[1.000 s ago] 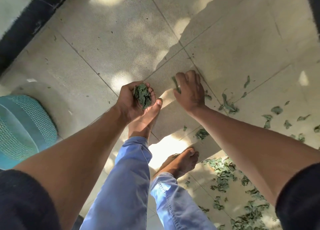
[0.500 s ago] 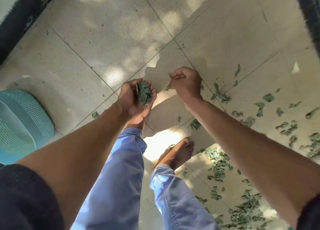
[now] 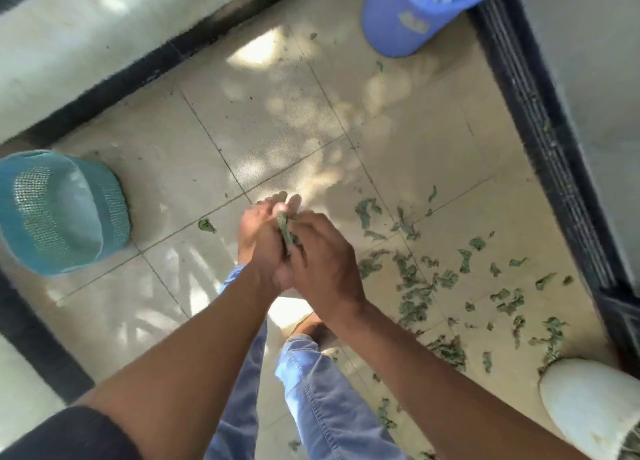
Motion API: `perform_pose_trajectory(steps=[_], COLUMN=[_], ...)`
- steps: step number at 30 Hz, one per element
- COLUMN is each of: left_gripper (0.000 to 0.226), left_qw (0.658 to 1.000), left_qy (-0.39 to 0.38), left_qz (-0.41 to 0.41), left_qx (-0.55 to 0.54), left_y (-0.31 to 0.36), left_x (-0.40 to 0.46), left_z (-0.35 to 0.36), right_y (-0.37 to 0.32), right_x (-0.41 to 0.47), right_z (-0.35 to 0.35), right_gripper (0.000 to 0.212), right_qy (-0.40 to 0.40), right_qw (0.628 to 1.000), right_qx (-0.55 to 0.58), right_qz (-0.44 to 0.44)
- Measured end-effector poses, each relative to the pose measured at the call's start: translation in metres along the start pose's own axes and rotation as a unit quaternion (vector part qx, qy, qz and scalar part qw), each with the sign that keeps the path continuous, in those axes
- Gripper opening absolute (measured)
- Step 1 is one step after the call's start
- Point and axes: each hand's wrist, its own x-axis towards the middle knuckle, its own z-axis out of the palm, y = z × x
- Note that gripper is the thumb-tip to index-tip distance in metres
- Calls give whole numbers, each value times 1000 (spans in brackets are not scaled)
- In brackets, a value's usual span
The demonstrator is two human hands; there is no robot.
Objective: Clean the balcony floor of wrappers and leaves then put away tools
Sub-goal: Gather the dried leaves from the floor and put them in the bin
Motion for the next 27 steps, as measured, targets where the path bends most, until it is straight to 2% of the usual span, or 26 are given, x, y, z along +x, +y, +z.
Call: perform_pose_trajectory(steps=[1,4,7,10,14,17,19,23,27], left_gripper=[18,29,27,28,29,34,35,31,33], left_qw=[999,998,998,997,997,996,995,994,994], left_qy=[-1,-62,-43,-10,23,9,9,21,27], left_qz=[31,-11,-15,-21,-25,-22,-24,-22,-16], left_qx=[-20,-31,-44,-74,-66,-87,-97,-100,-103], left_y=[3,18,40,59,77,87,91,96,98], left_x=[-11,-39,-44,-37,-27,-28,-27,-23,-23], left_z=[-2,-14,-51,-103,-180,-227,-256,-299,-322], right_y=[-10,-34,-42,-32,-6,4,8,13,22], right_x=[-5,-16,-12,2,24,36,46,60,59], right_z=[-2,-3,12,52,138,208,249,312,336], right_gripper=[29,27,27,26,29,30,30,52,50], right_qy=[0,61,109,113,46,-10,-72,-178,-173], right_qw=[1000,993,988,991,998,999,993,966,944], right_qx=[0,15,47,24,-31,-35,-89,-184,-274], right_qz=[-31,-96,-95,-69,-6,-14,-11,-43,-59])
